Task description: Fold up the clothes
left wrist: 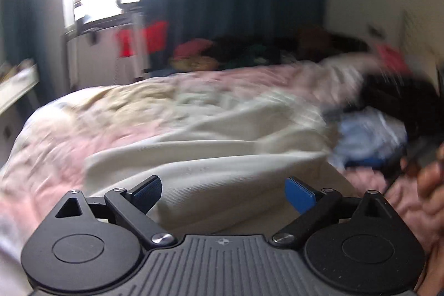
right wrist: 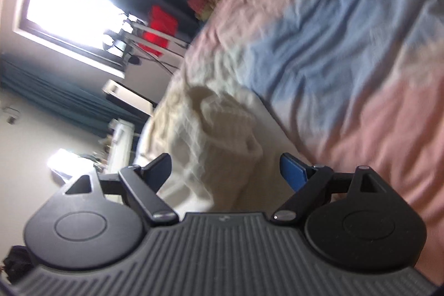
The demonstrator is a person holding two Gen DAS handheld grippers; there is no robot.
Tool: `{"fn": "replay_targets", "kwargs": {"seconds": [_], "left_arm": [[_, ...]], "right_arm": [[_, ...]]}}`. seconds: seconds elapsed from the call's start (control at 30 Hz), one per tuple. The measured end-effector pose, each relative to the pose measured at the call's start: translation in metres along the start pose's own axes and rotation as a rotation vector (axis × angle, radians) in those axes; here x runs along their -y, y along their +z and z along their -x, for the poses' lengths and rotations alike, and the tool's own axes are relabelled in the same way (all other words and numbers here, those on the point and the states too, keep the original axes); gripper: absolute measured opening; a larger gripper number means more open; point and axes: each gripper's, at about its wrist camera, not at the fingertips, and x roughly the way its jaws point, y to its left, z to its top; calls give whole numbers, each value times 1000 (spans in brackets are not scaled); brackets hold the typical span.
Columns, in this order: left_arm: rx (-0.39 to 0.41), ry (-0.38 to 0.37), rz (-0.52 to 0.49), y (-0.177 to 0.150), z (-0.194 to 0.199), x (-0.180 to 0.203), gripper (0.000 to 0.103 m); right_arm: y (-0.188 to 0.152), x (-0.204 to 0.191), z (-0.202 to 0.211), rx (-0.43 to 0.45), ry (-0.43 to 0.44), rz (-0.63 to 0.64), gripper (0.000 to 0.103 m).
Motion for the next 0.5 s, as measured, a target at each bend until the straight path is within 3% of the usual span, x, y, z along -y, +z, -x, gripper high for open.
{"fn": "replay_targets", "kwargs": {"seconds": [0.17,0.27,0.3,0.43,0.5], "left_arm": [[11,64,237,2,8,-54,98],[-11,36,357,10,1,-77,98],[-14,23,379,11,-1,-81,98],[-31,30,383,5,-9,-90,98],[-49,0,386,2,-16,-93,98]], "right_arm": [[-12,-7,-22,-9,47,13,87],[-18,-17,-29,62,-2,94,76],[-19,-19,-33,84,-27,120,68],[-18,-19,-37,150,-81,149,42],[-17,-25,-31,193,-71,199,35]]}}
